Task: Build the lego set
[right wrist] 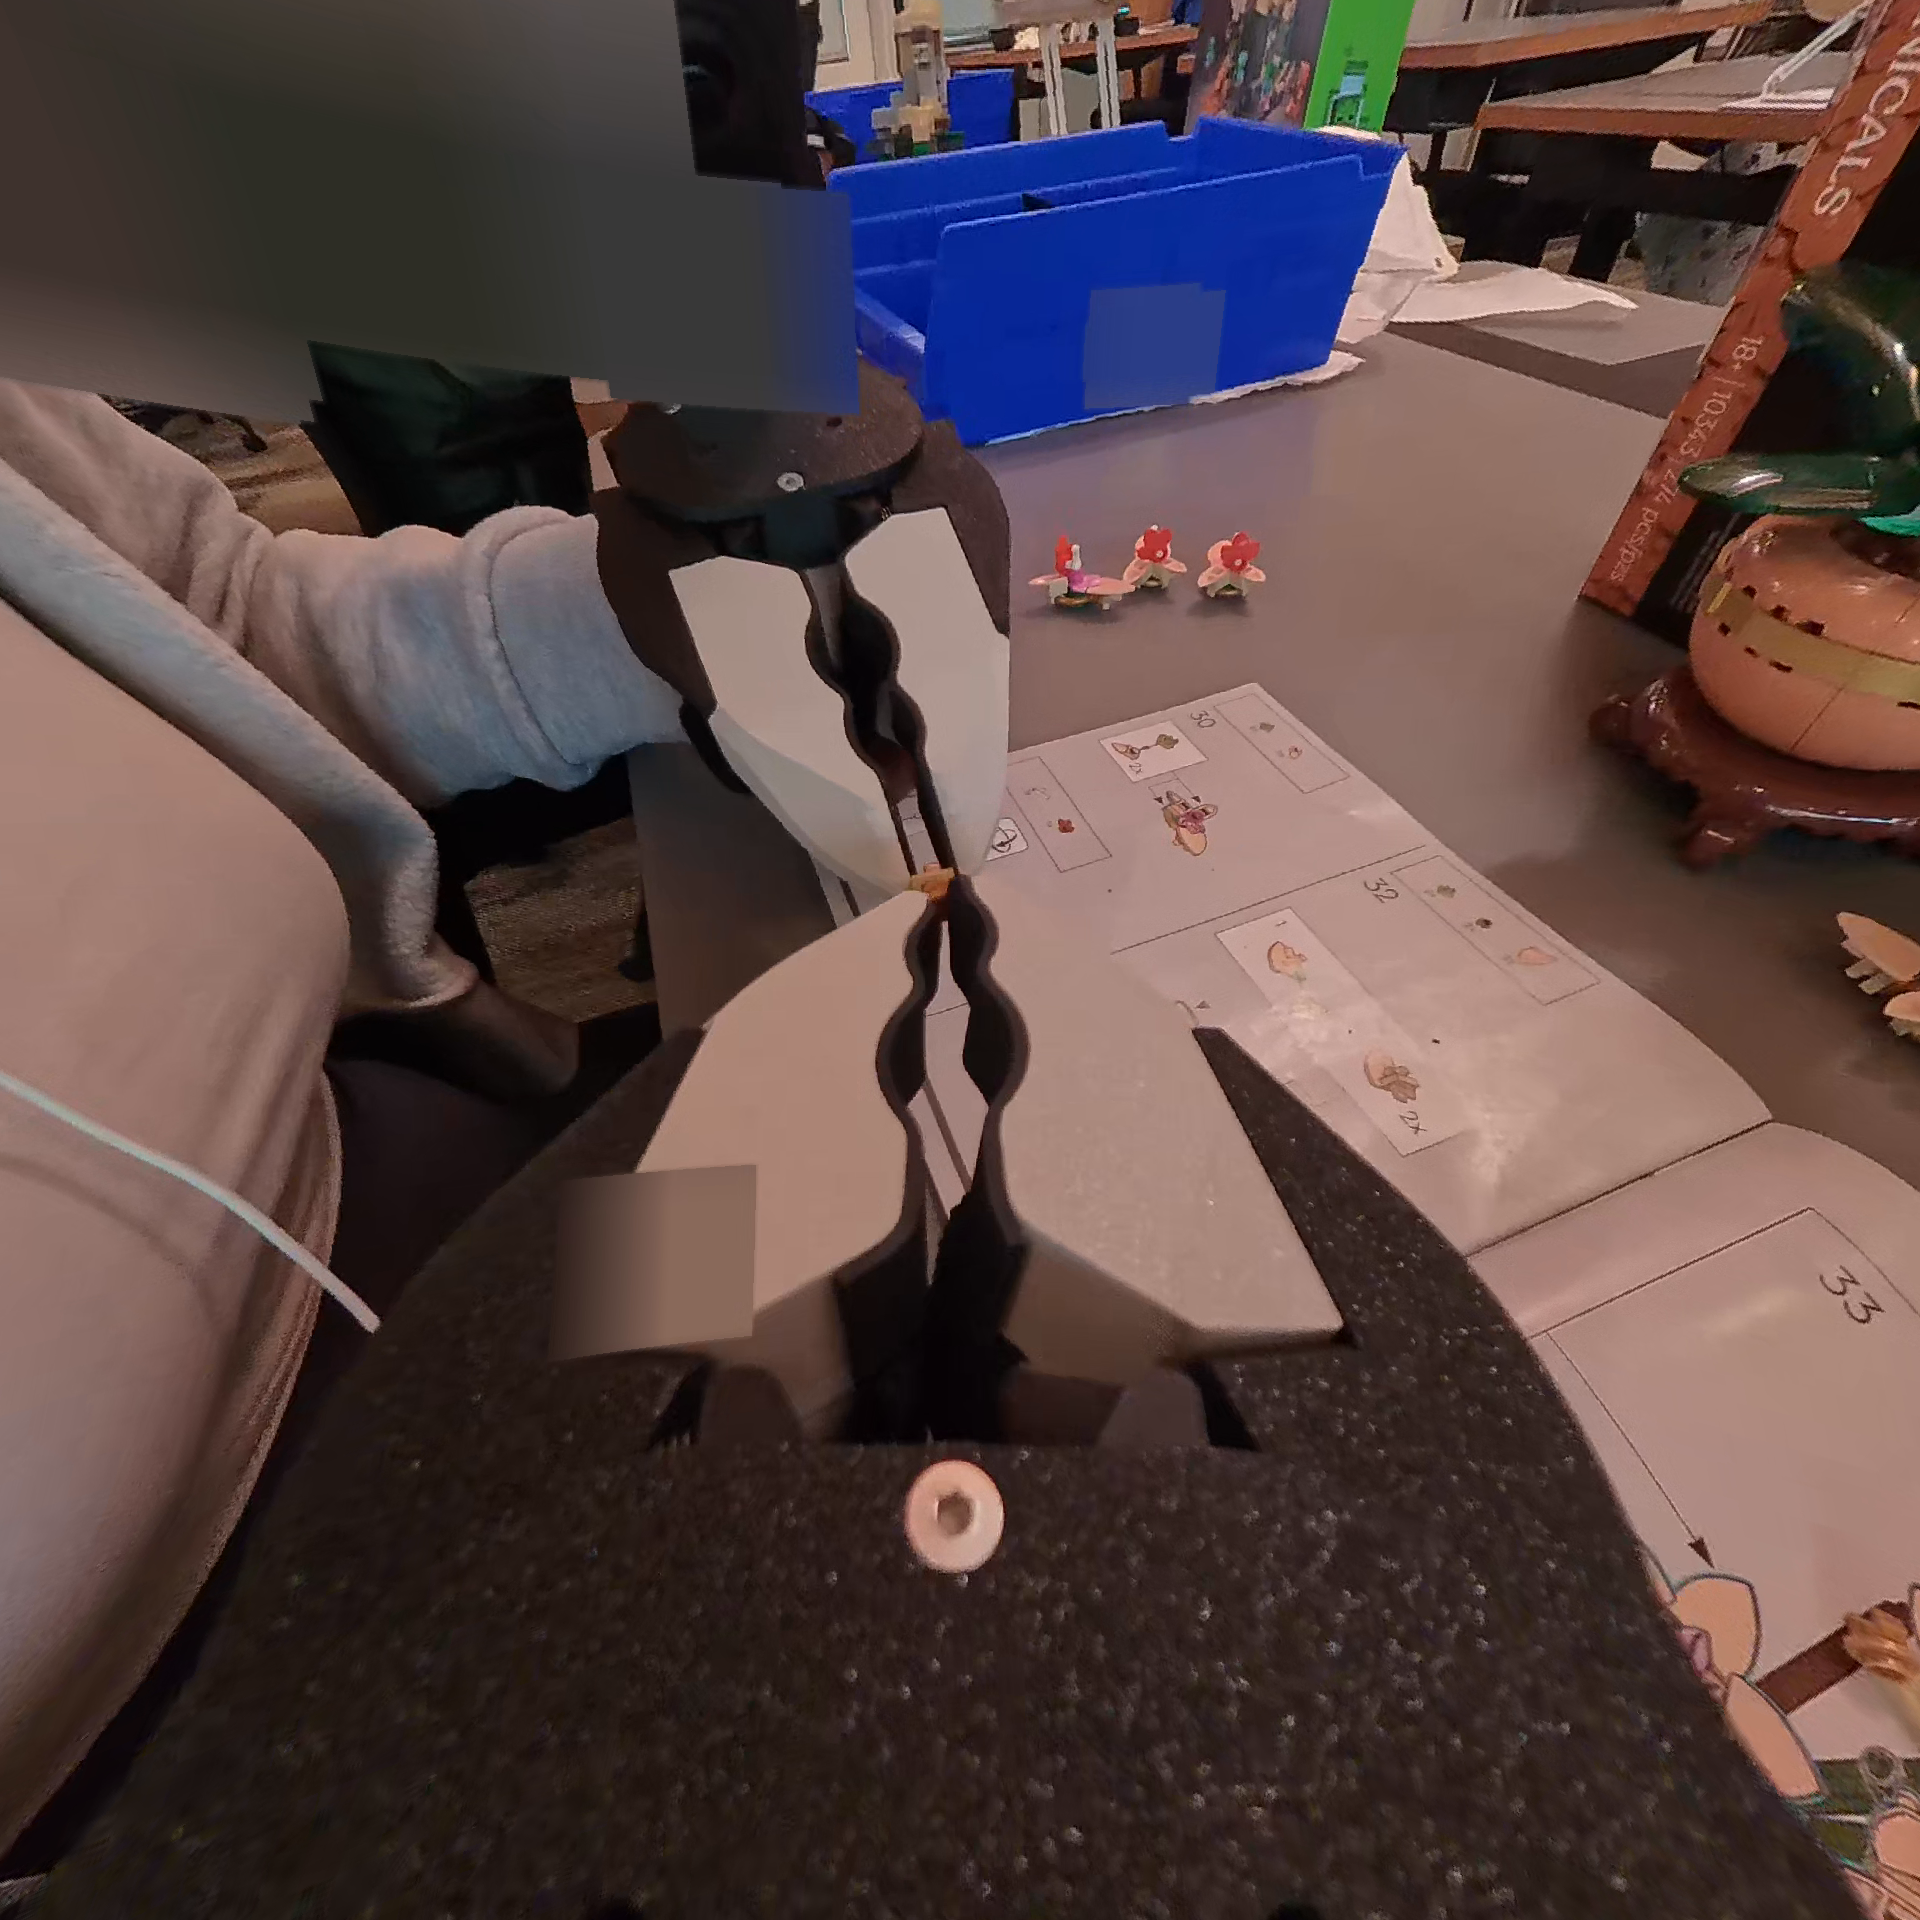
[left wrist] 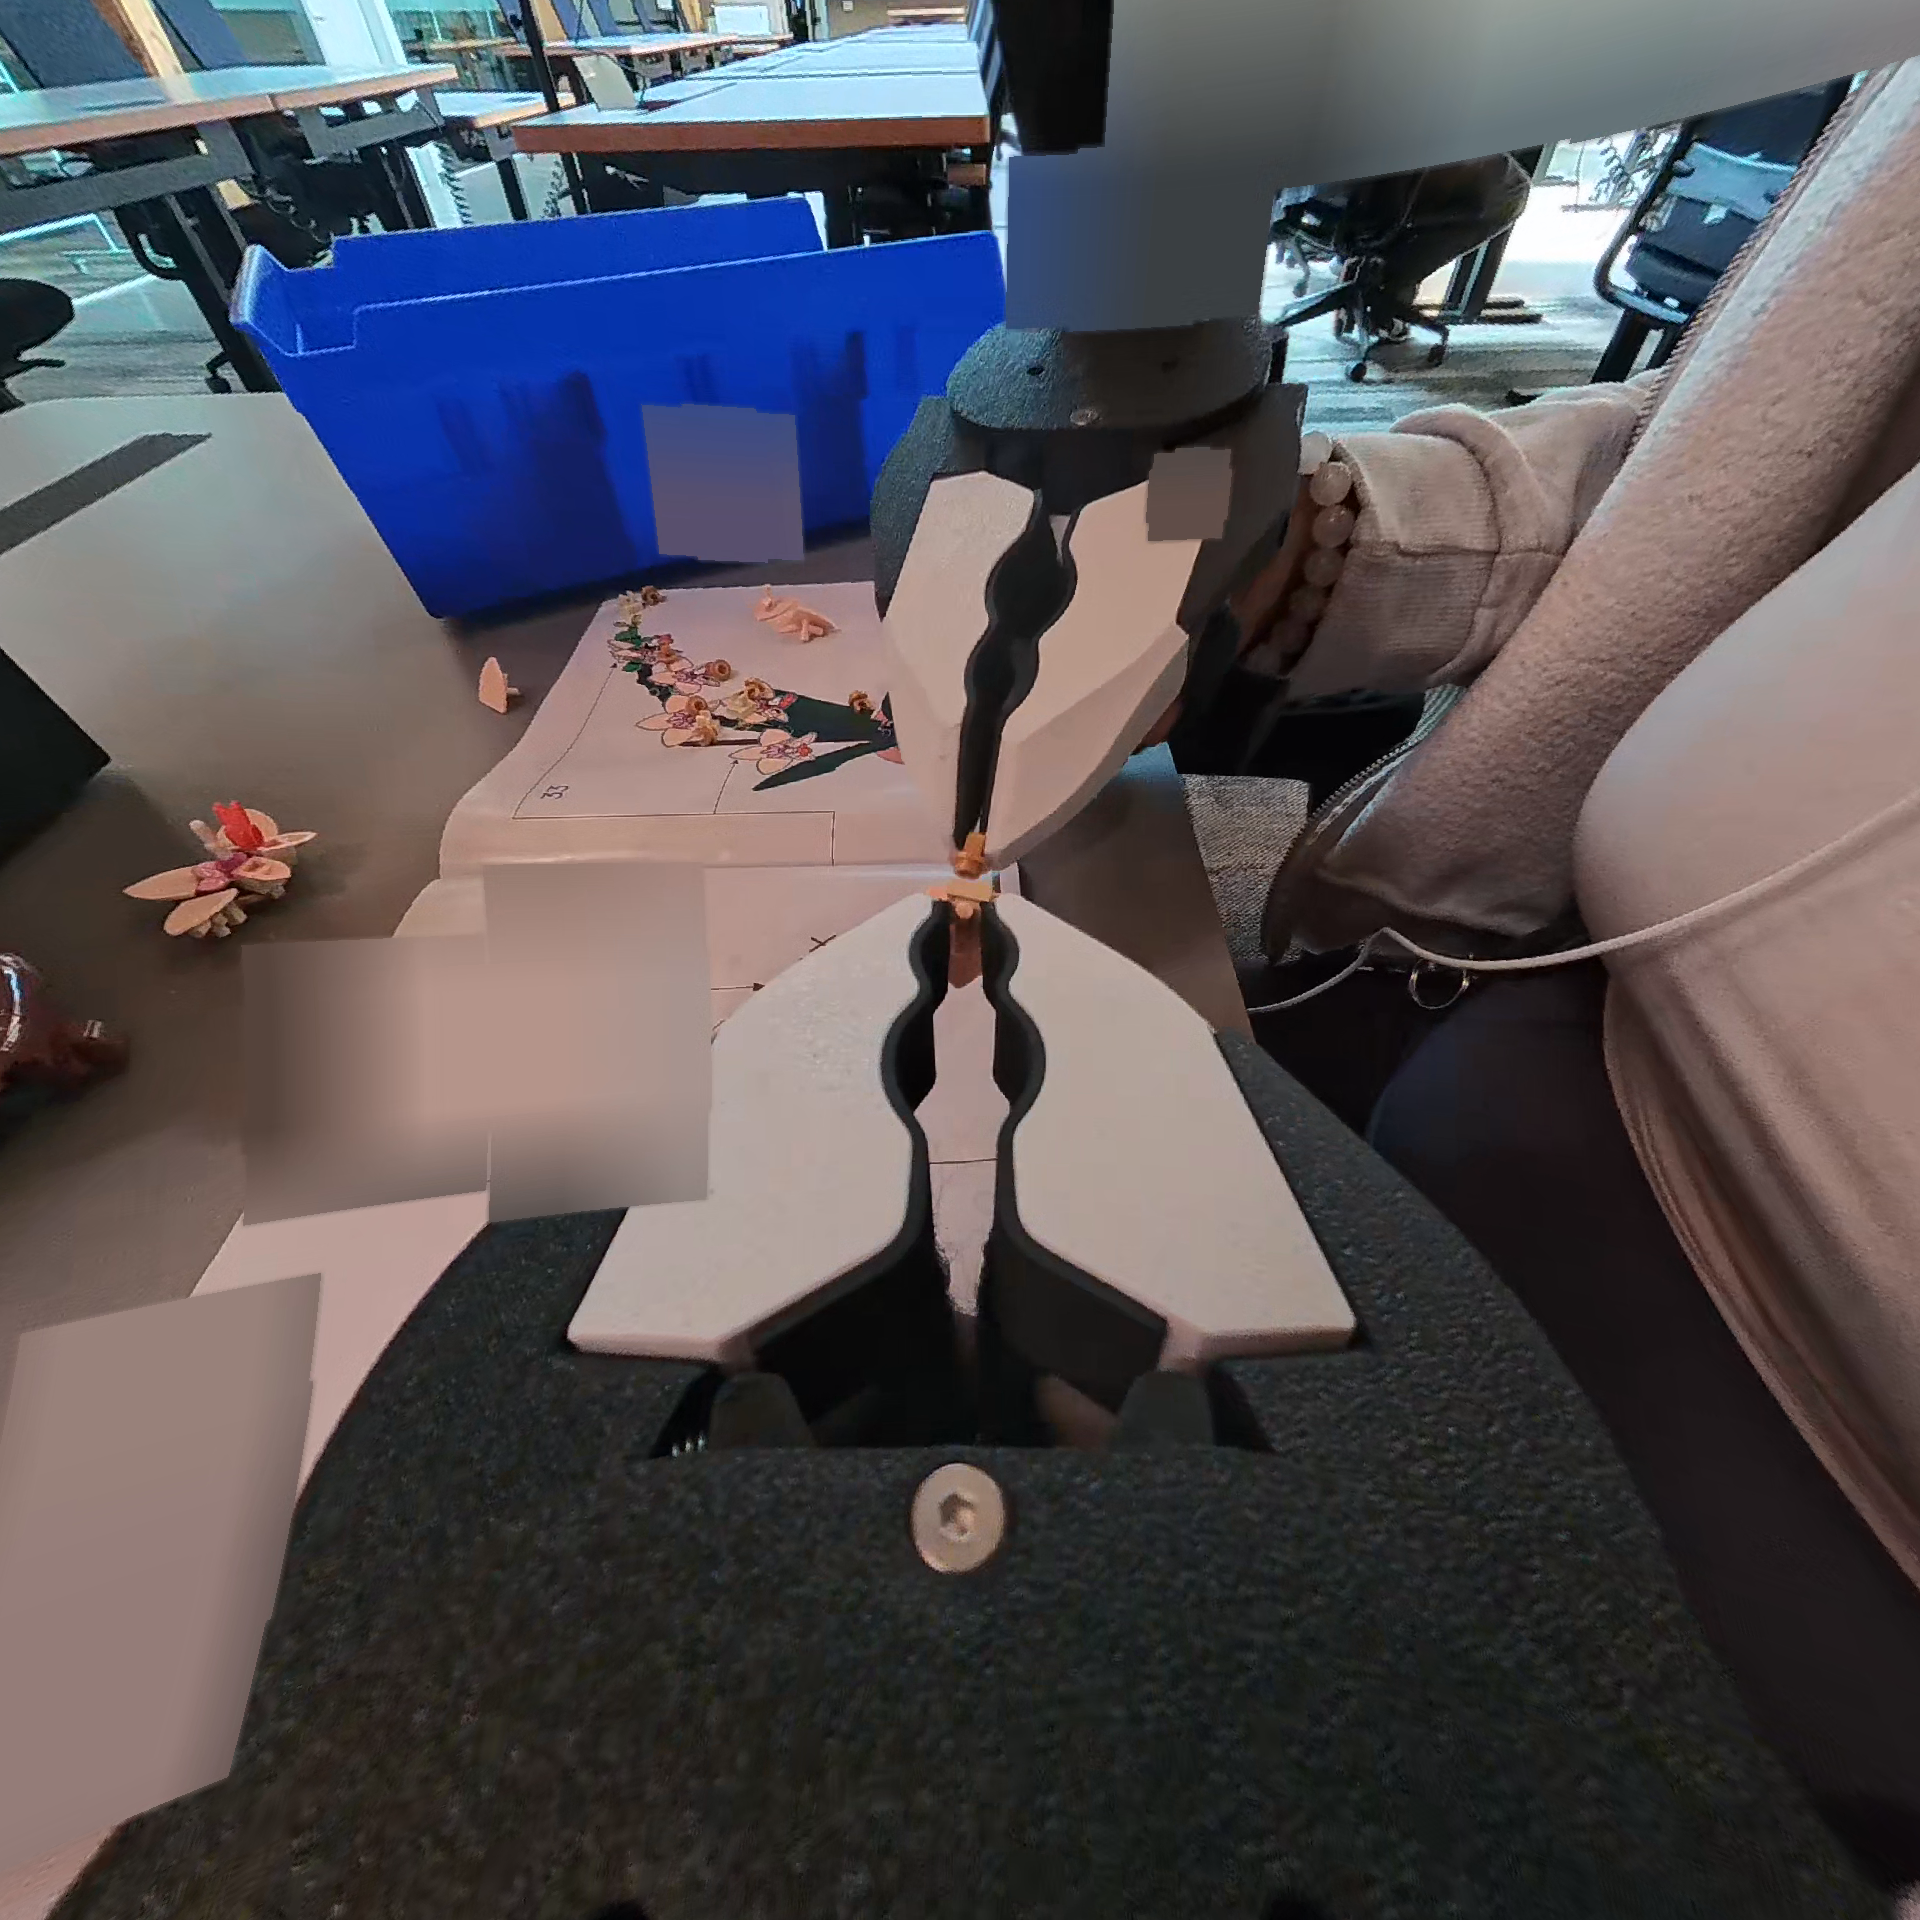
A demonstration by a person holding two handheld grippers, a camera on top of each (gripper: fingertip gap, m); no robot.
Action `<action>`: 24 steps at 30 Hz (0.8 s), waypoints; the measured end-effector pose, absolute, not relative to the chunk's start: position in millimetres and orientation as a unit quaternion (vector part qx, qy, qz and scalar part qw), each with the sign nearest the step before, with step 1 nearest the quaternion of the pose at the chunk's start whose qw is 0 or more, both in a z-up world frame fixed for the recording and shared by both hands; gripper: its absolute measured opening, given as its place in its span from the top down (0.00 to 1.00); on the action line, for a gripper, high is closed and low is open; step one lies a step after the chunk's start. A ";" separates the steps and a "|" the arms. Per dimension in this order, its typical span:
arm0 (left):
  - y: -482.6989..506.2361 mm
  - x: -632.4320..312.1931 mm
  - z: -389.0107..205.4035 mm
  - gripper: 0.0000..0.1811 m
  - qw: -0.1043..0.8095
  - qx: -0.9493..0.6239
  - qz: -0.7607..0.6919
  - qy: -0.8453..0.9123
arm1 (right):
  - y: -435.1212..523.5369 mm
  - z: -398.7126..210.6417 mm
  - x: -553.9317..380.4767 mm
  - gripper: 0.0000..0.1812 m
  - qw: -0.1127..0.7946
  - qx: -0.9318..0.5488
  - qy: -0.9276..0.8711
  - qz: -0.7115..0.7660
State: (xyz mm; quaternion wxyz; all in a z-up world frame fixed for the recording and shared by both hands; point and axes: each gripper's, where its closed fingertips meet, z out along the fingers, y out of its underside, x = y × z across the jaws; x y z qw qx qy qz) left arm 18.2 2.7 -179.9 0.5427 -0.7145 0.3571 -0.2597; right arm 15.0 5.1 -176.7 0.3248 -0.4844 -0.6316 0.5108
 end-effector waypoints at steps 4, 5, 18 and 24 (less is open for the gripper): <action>3.3 18.5 -181.3 0.97 0.541 -0.717 -0.254 0.359 | 4.4 -179.7 14.6 0.99 0.320 -0.488 -0.635 0.506; 3.2 18.6 -181.3 0.97 0.541 -0.716 -0.254 0.360 | 4.5 -179.9 14.7 0.99 0.319 -0.489 -0.635 0.507; 2.3 19.0 -181.7 0.97 0.546 -0.713 -0.243 0.367 | 1.8 -182.3 14.8 0.99 0.301 -0.494 -0.630 0.519; 3.5 19.5 -190.6 0.97 0.530 -0.729 -0.212 0.379 | 2.3 -190.4 15.3 0.99 0.297 -0.507 -0.643 0.491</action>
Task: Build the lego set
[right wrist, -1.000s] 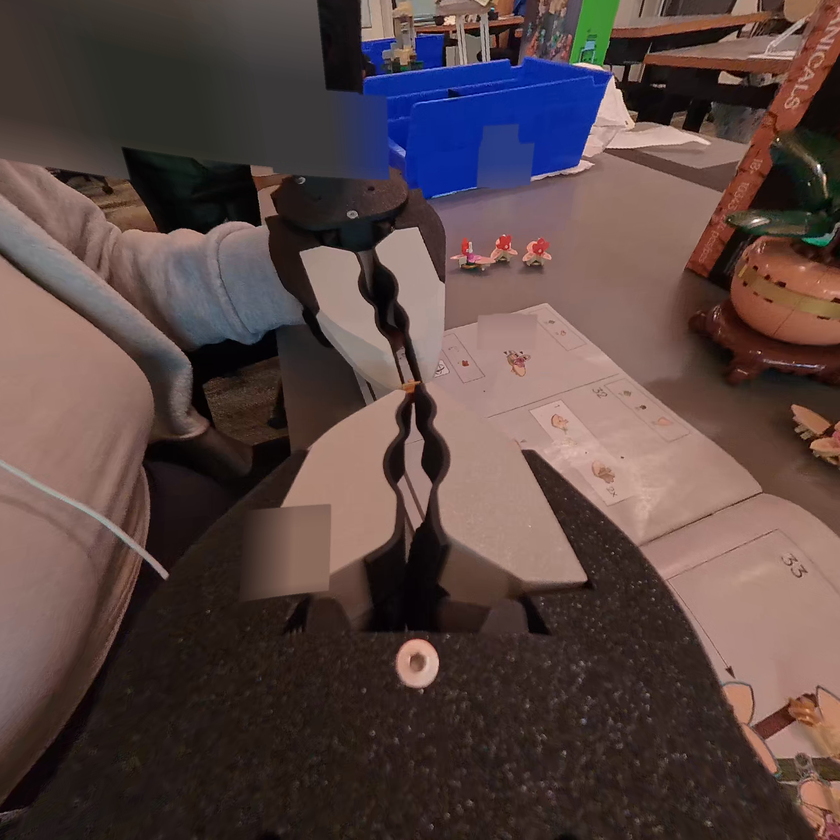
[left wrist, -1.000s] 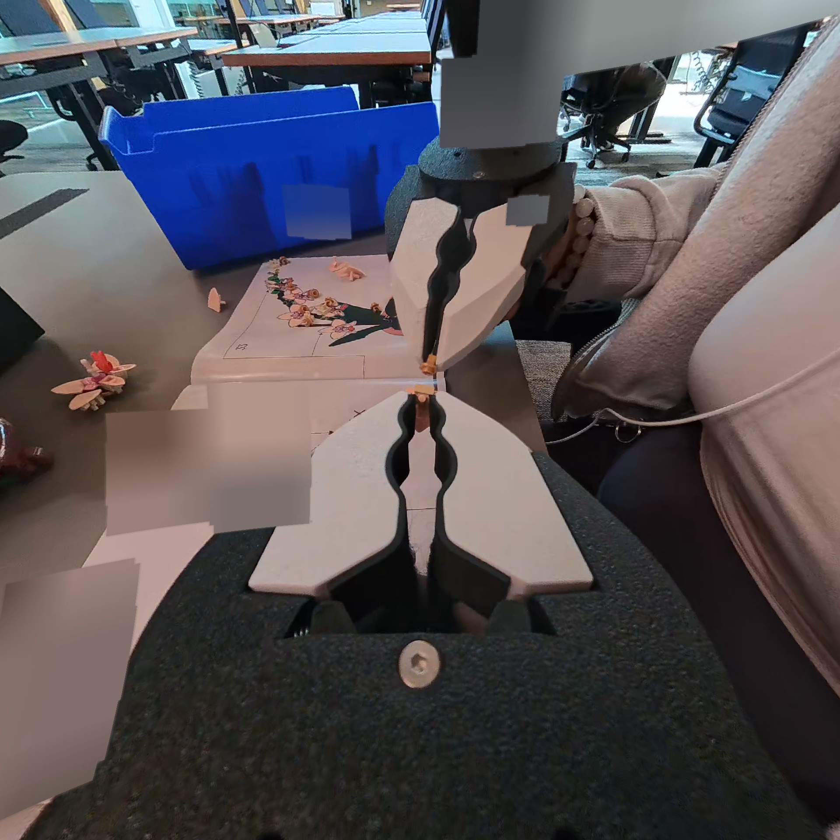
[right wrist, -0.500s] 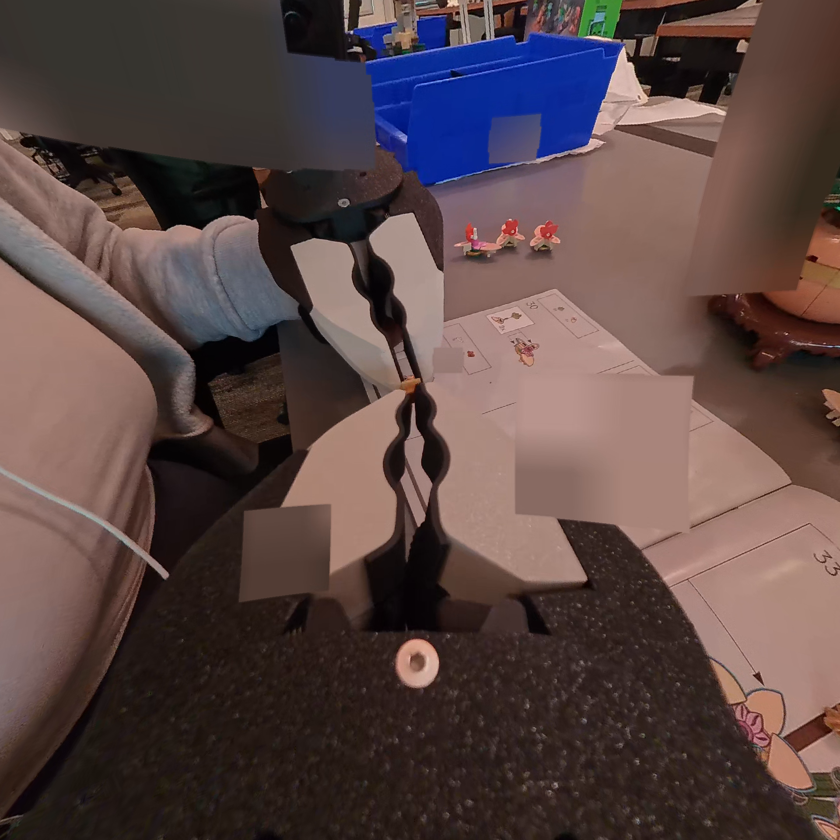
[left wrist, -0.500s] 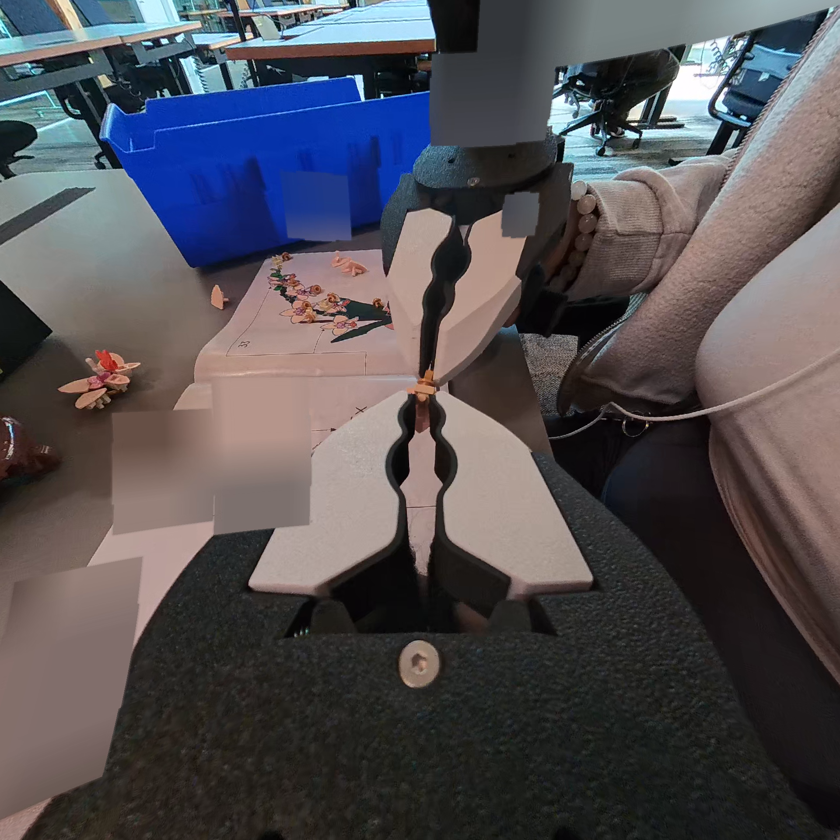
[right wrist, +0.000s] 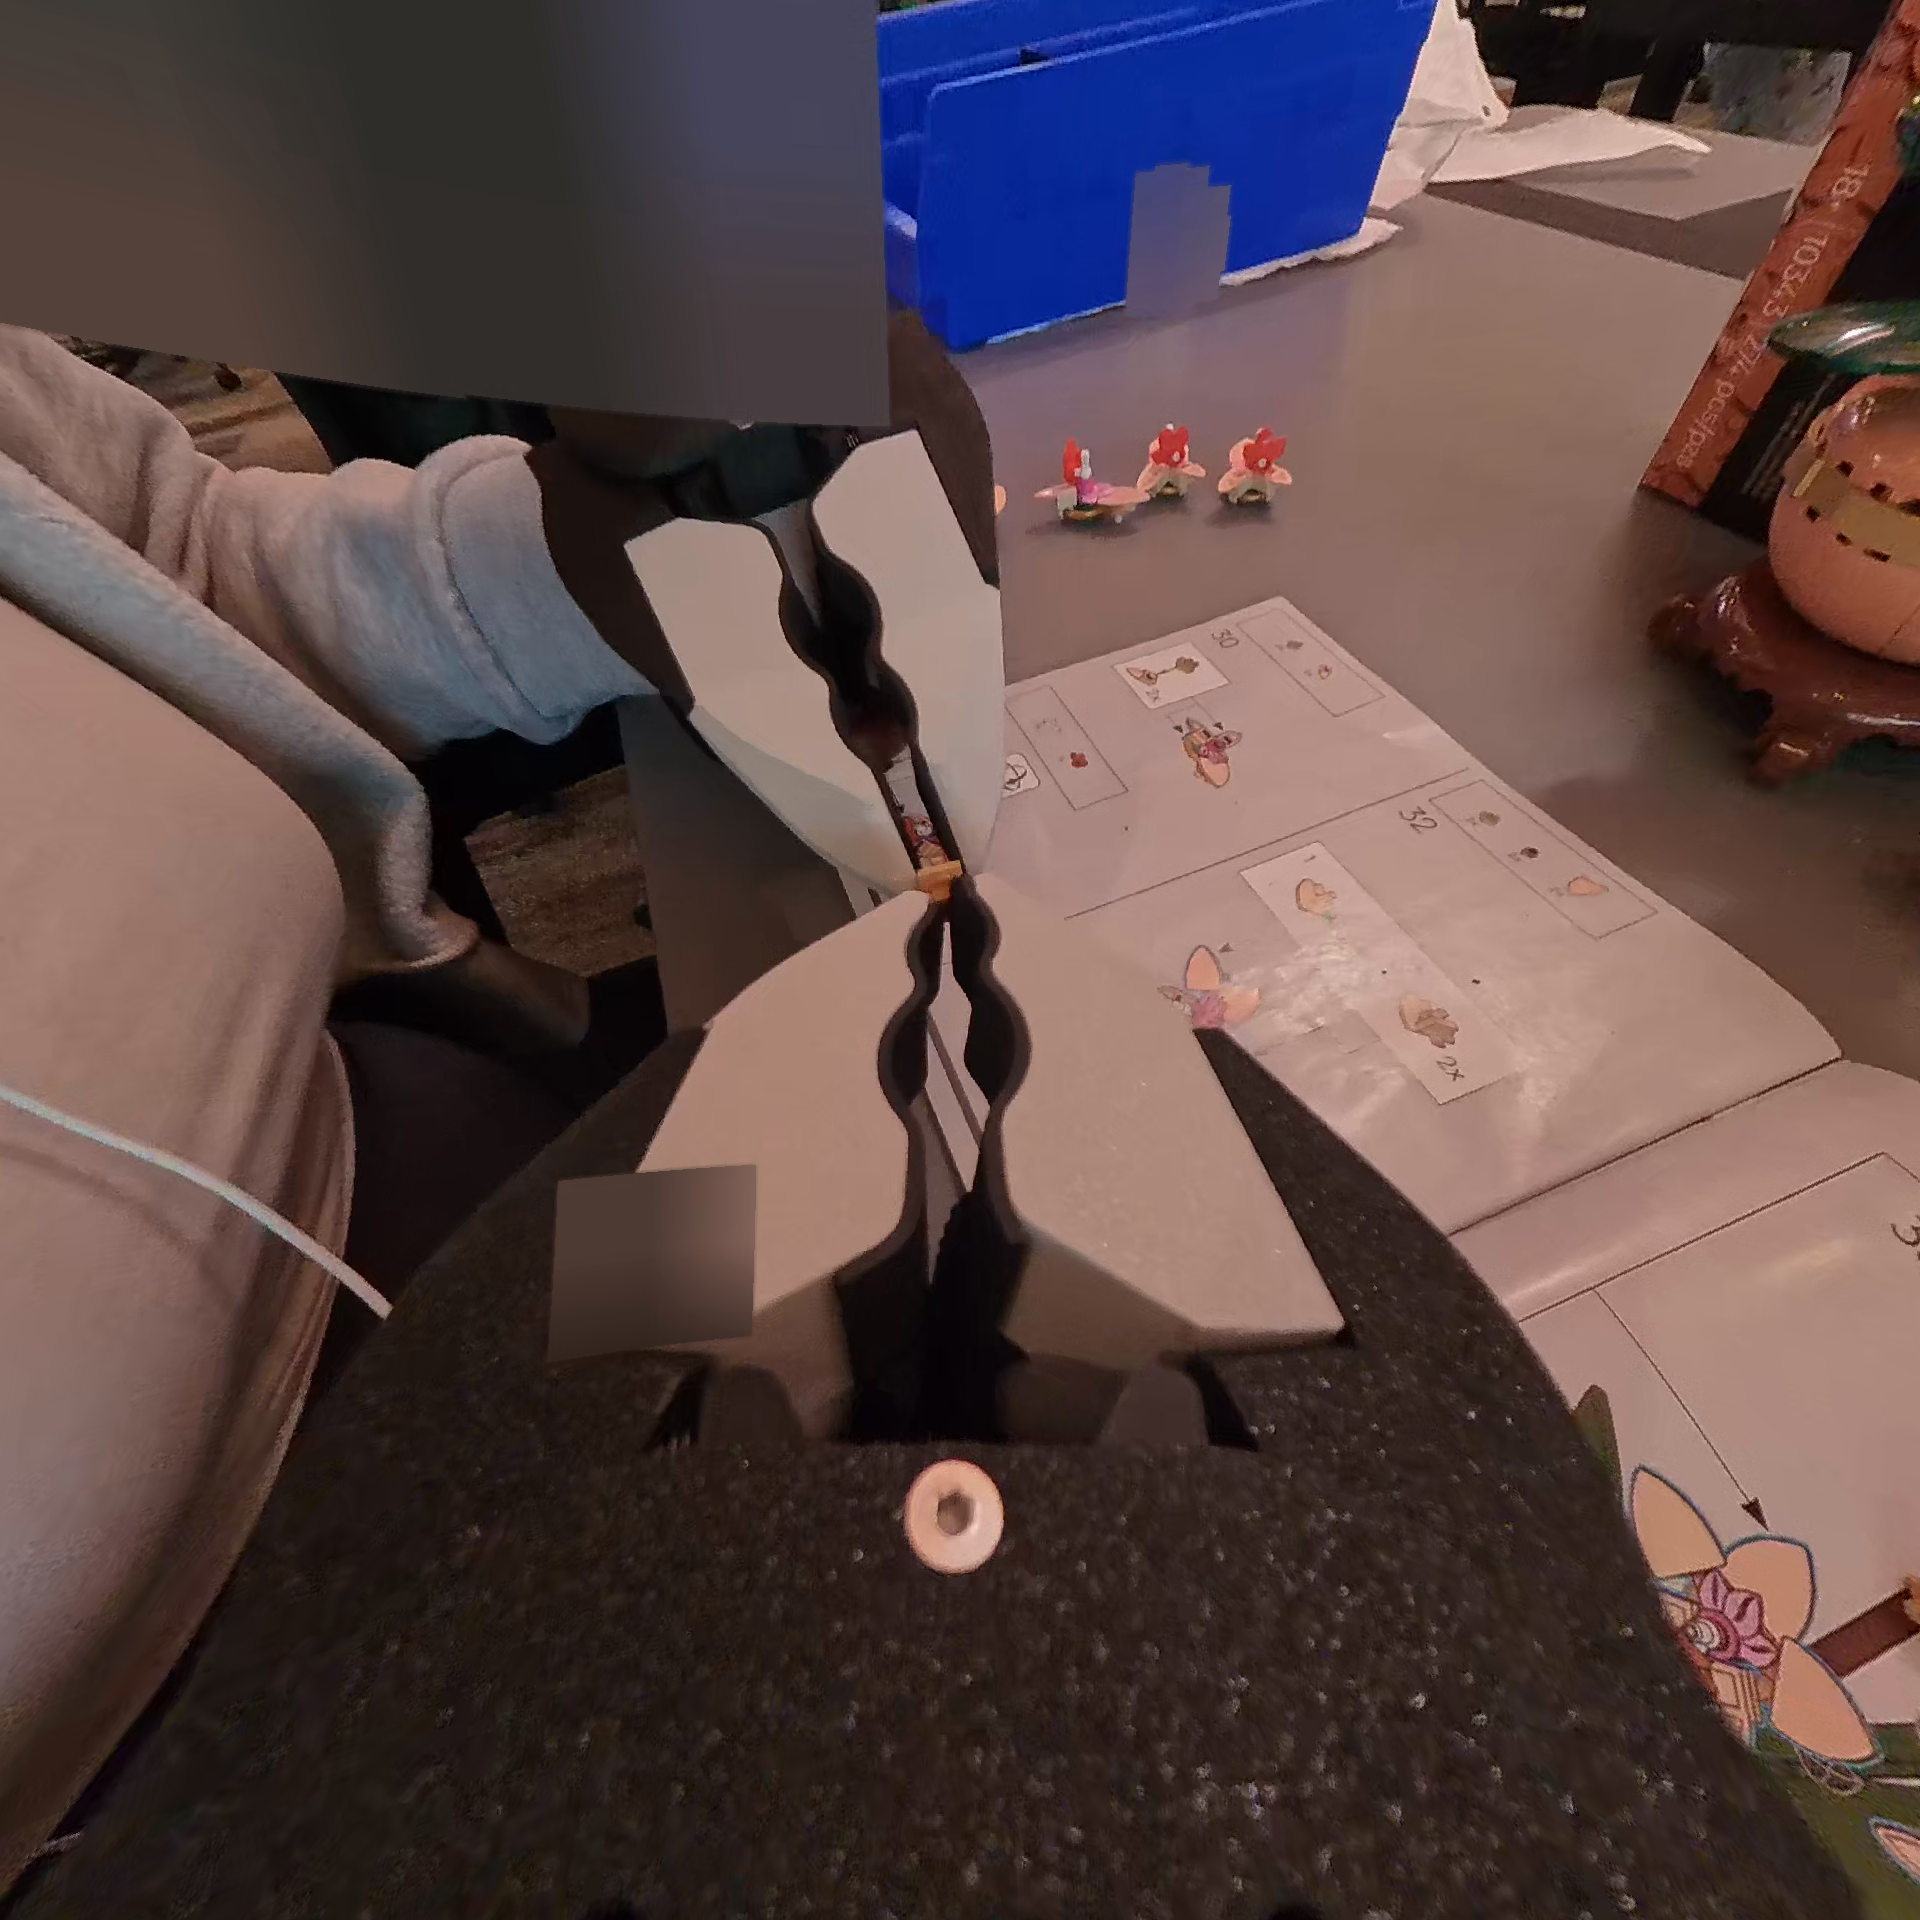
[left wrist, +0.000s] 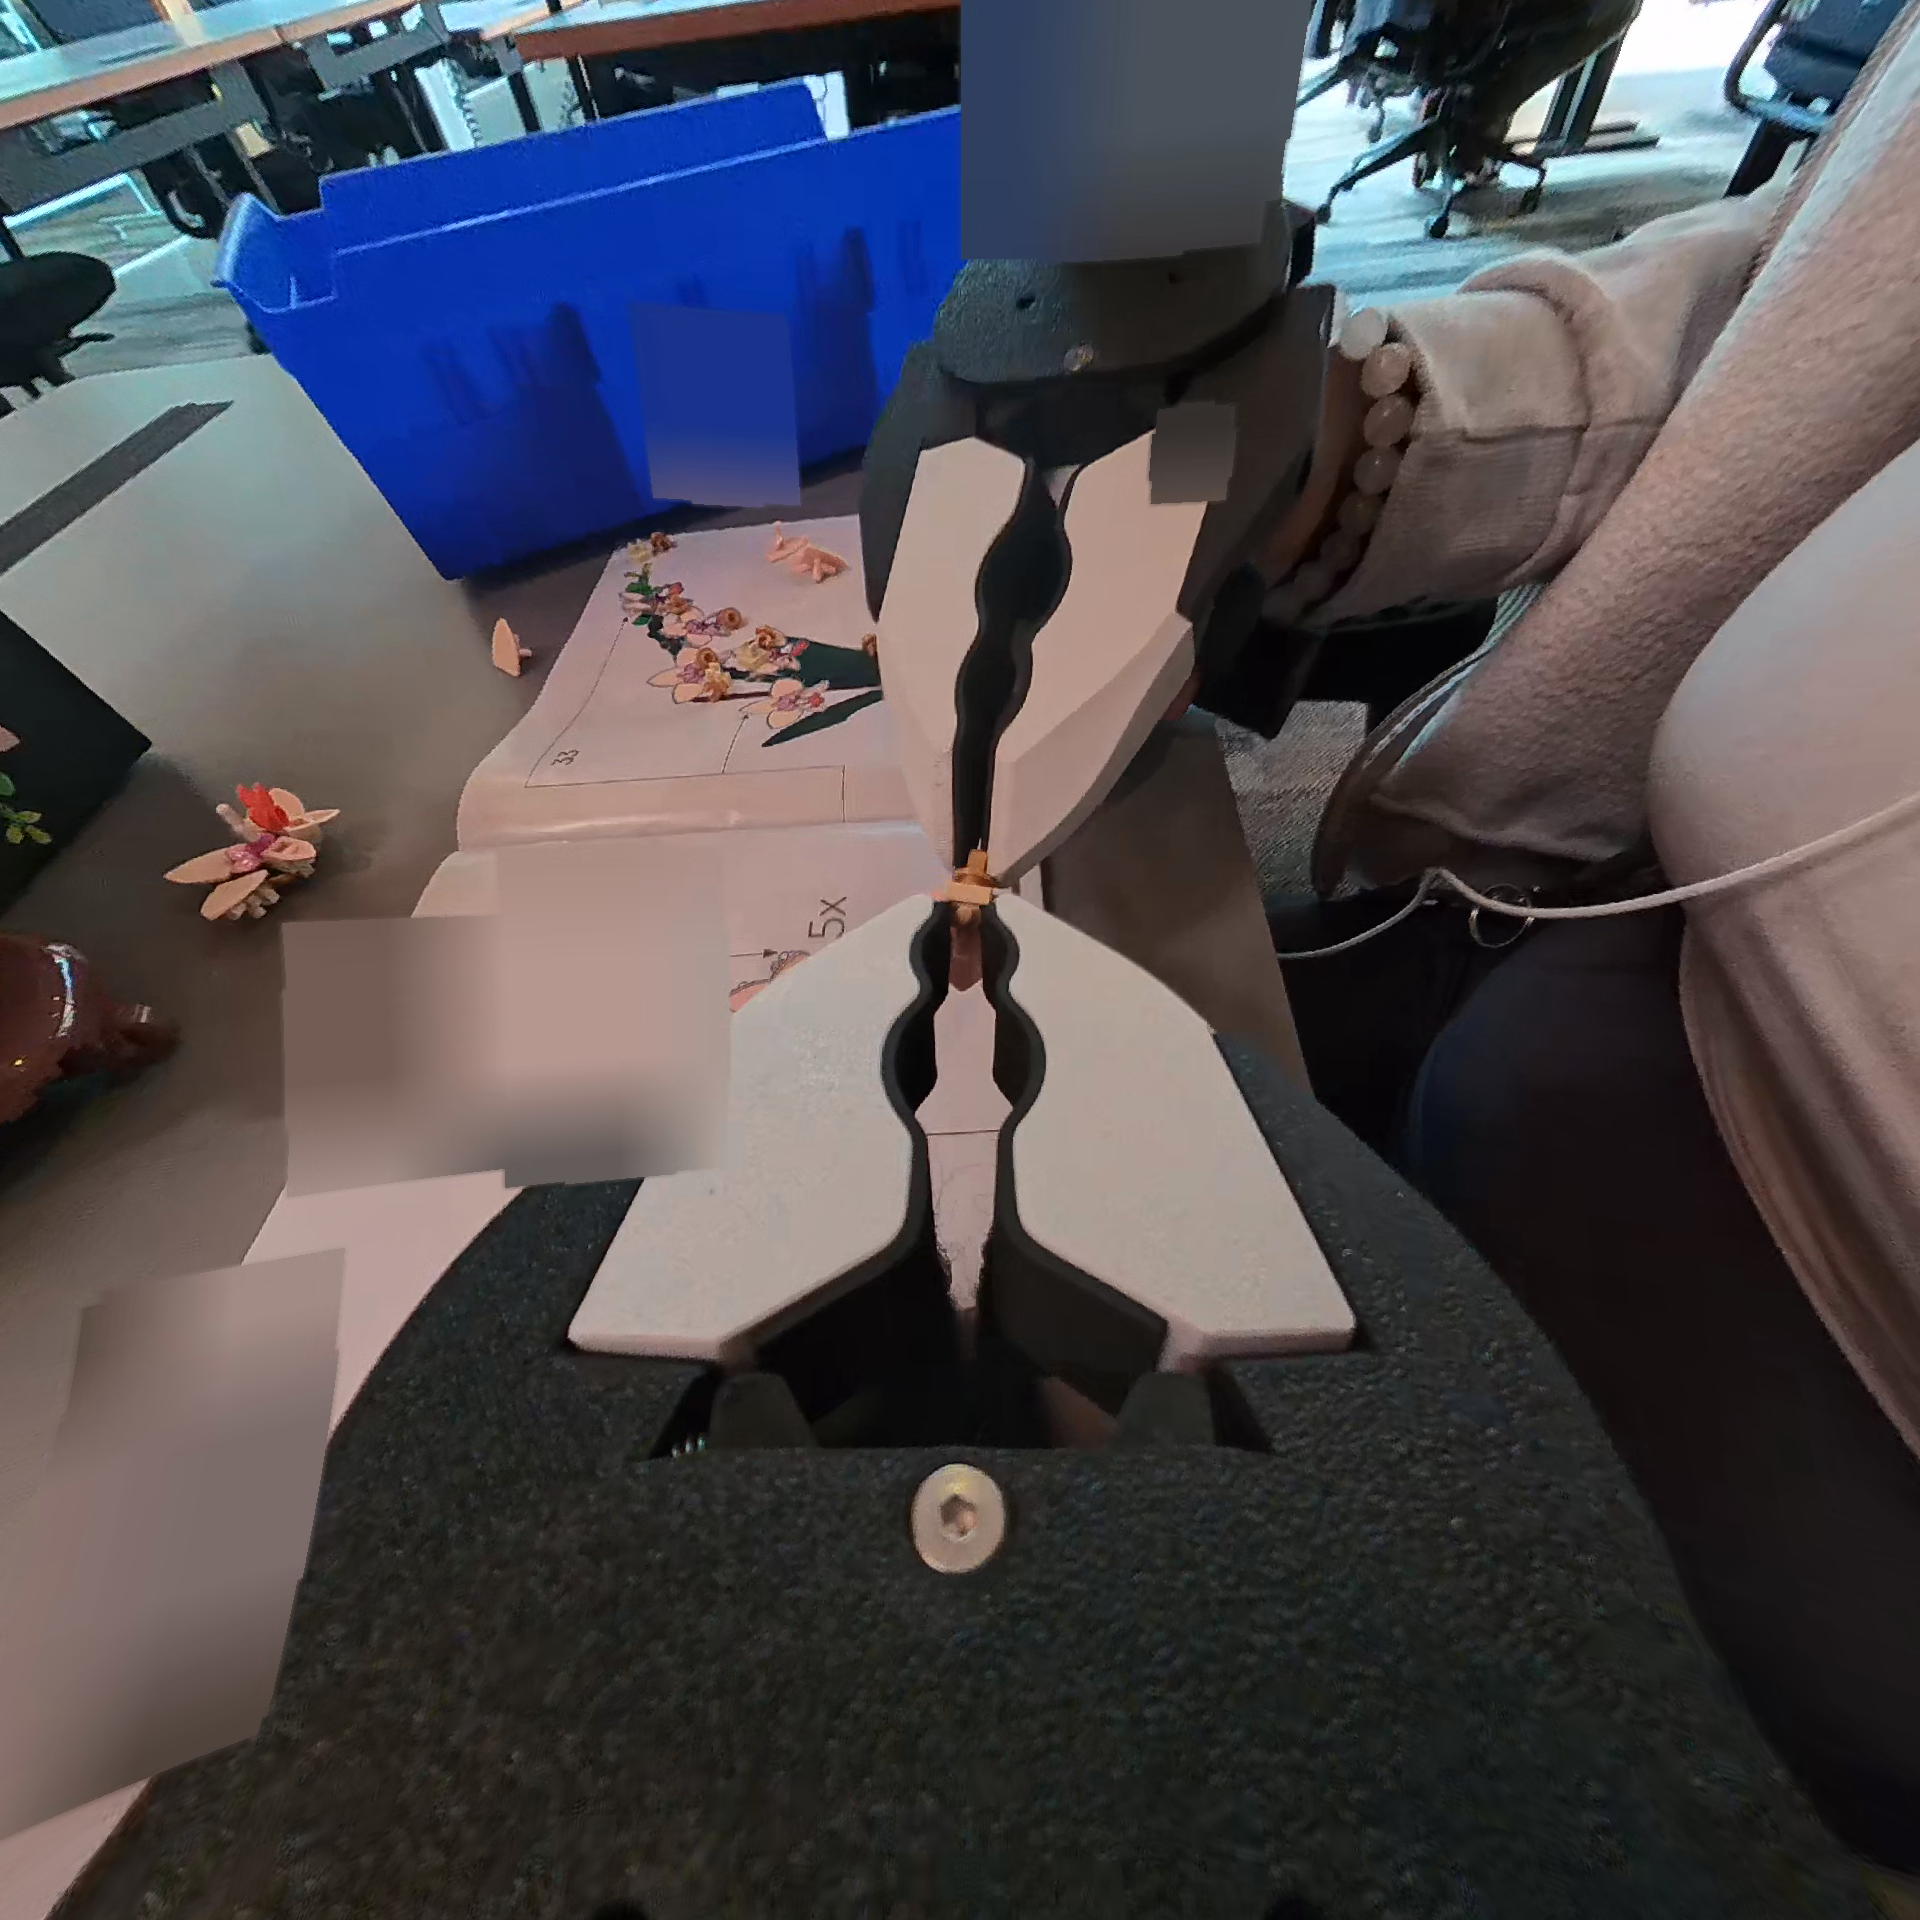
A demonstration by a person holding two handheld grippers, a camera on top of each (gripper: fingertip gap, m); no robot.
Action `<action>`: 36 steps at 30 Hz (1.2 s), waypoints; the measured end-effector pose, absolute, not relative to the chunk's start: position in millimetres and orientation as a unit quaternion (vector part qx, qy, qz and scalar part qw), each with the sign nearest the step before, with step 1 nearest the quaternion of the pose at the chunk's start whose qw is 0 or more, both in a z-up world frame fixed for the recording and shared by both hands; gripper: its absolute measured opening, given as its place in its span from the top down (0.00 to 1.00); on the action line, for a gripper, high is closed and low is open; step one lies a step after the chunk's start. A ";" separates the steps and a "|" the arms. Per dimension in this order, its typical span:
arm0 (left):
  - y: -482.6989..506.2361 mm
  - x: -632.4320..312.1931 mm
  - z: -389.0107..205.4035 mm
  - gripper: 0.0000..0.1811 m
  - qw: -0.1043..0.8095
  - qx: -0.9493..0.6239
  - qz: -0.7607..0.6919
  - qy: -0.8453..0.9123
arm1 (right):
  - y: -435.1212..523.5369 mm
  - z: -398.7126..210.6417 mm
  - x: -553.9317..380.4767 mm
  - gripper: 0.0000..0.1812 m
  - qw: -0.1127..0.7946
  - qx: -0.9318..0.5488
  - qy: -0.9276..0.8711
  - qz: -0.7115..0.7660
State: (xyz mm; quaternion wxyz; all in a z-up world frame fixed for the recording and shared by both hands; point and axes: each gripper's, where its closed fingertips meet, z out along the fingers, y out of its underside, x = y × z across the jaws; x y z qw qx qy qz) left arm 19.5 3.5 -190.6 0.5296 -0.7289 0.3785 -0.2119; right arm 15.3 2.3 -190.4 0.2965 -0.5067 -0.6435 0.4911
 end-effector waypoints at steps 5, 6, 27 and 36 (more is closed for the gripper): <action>3.4 20.9 -203.2 0.97 0.500 -0.751 -0.180 0.392 | 1.9 -202.1 16.7 0.99 0.286 -0.516 -0.659 0.466; 2.8 21.5 -206.8 0.97 0.490 -0.756 -0.175 0.398 | 1.2 -205.7 17.4 0.99 0.280 -0.517 -0.667 0.457; -0.6 30.7 -239.5 0.98 0.378 -0.794 -0.177 0.442 | -0.3 -241.1 28.0 0.99 0.188 -0.546 -0.722 0.382; -0.6 30.8 -239.4 0.98 0.376 -0.795 -0.180 0.440 | -0.5 -241.5 26.7 1.00 0.193 -0.573 -0.699 0.383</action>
